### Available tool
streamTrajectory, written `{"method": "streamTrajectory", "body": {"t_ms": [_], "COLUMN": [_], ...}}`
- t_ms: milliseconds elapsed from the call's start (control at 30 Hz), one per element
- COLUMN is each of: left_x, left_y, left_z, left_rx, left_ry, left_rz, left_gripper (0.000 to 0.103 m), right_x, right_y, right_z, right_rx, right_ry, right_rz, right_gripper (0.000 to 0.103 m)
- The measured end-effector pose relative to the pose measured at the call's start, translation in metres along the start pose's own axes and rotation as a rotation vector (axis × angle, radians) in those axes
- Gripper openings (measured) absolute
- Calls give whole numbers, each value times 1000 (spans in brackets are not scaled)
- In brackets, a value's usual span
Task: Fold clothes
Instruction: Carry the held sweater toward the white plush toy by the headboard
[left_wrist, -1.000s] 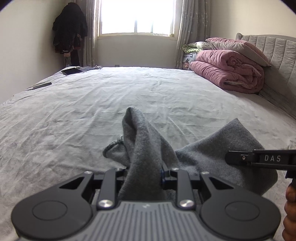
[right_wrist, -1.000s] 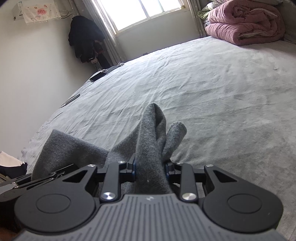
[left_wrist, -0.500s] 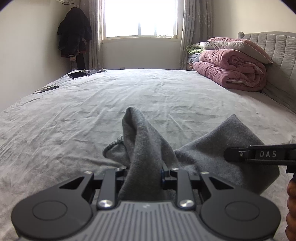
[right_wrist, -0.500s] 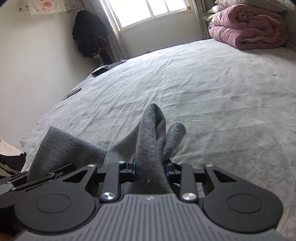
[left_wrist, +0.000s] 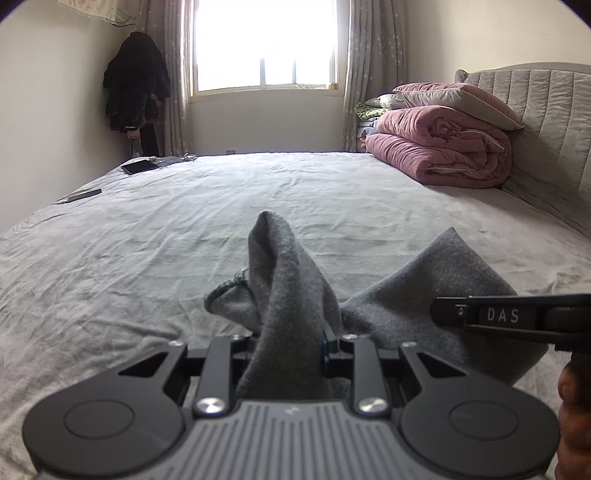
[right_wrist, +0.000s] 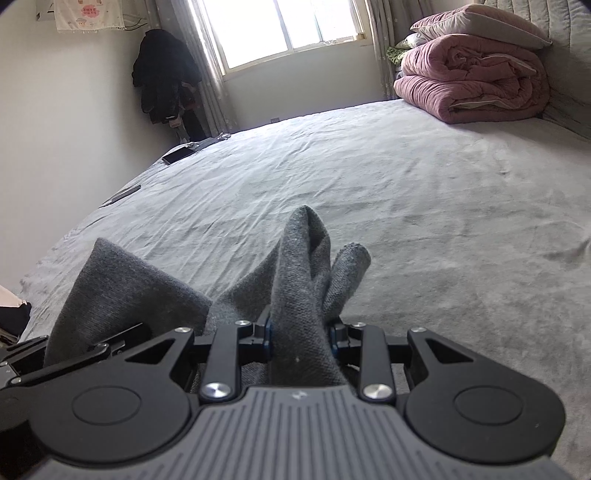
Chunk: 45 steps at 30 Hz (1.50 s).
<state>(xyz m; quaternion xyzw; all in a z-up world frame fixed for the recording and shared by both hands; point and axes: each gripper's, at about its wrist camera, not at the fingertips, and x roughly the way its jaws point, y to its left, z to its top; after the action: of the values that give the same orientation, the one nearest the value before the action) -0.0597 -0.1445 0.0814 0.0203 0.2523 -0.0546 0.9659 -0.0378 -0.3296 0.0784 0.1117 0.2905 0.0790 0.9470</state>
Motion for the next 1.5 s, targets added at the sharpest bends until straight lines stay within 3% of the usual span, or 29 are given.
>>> {"method": "streamTrajectory", "body": {"t_ms": [667, 1000, 1500], "left_x": [4, 12, 30], "left_y": [-95, -161, -252], "left_z": [18, 21, 12], "left_rx": [-45, -48, -75], "left_ry": [0, 16, 74], "left_rz": [-134, -243, -400], "left_gripper": [26, 26, 25], "right_x": [-41, -59, -74], "right_y": [-66, -131, -236], "right_z": [19, 36, 34], "right_rx": [-19, -61, 47], "right_ry": [-61, -63, -58], "right_rz": [-187, -270, -434], "right_gripper": [31, 31, 31]}}
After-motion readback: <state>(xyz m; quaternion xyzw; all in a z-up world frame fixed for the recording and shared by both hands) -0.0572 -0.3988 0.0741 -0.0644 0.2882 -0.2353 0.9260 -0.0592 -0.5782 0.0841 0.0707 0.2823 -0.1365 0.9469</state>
